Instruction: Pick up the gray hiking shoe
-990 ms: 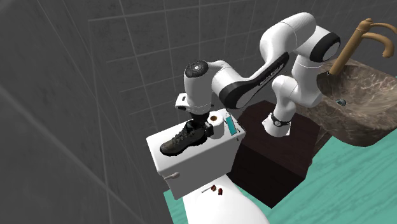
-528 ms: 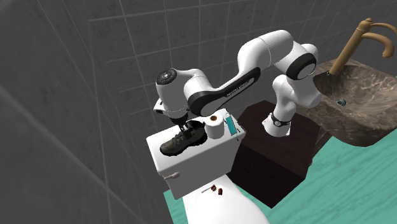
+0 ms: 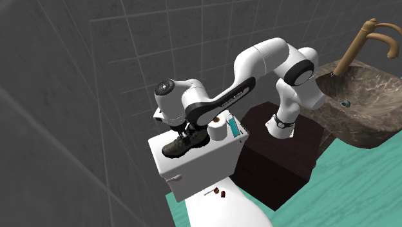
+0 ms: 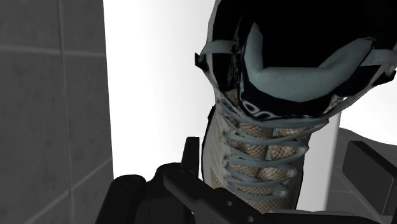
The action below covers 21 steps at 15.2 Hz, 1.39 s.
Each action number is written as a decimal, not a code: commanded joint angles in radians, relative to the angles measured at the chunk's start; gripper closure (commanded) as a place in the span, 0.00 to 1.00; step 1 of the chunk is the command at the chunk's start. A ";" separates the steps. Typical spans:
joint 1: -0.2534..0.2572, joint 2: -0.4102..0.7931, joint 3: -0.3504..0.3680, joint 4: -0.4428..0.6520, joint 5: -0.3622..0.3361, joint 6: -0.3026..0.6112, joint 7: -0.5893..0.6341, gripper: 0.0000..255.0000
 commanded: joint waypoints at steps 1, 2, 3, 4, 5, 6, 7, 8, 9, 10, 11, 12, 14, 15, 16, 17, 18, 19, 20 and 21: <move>-0.001 0.007 0.001 -0.010 0.002 0.017 0.000 0.00; -0.001 0.007 0.001 -0.010 0.002 0.017 0.000 0.00; -0.001 0.008 0.001 -0.006 0.002 0.014 0.000 1.00; -0.001 0.007 0.001 -0.006 0.002 0.014 0.000 1.00; -0.001 0.007 0.001 -0.007 0.002 0.014 0.000 1.00; 0.000 0.007 0.001 -0.007 0.002 0.014 0.000 1.00; -0.001 0.007 0.001 -0.007 0.002 0.014 0.000 1.00; -0.001 0.008 0.001 -0.006 0.002 0.014 0.000 1.00; -0.001 0.008 0.001 -0.007 0.002 0.015 0.000 1.00; -0.001 0.007 0.001 -0.007 0.002 0.015 0.000 1.00; -0.001 0.008 0.001 -0.006 0.002 0.014 0.000 1.00; -0.001 0.007 0.001 -0.010 0.002 0.017 0.000 1.00; -0.001 0.000 0.000 0.007 0.000 -0.006 -0.001 1.00; -0.001 -0.003 -0.001 0.016 -0.001 -0.018 -0.001 1.00; -0.001 -0.005 -0.001 0.026 -0.001 -0.030 -0.002 1.00; -0.002 -0.008 -0.002 0.036 -0.002 -0.042 -0.002 1.00; -0.002 -0.010 -0.002 0.046 -0.003 -0.055 -0.002 1.00; -0.002 -0.012 -0.003 0.056 -0.003 -0.067 -0.003 1.00; -0.003 -0.014 -0.003 0.067 -0.004 -0.080 -0.003 1.00; -0.003 -0.015 -0.004 0.078 -0.004 -0.092 -0.004 1.00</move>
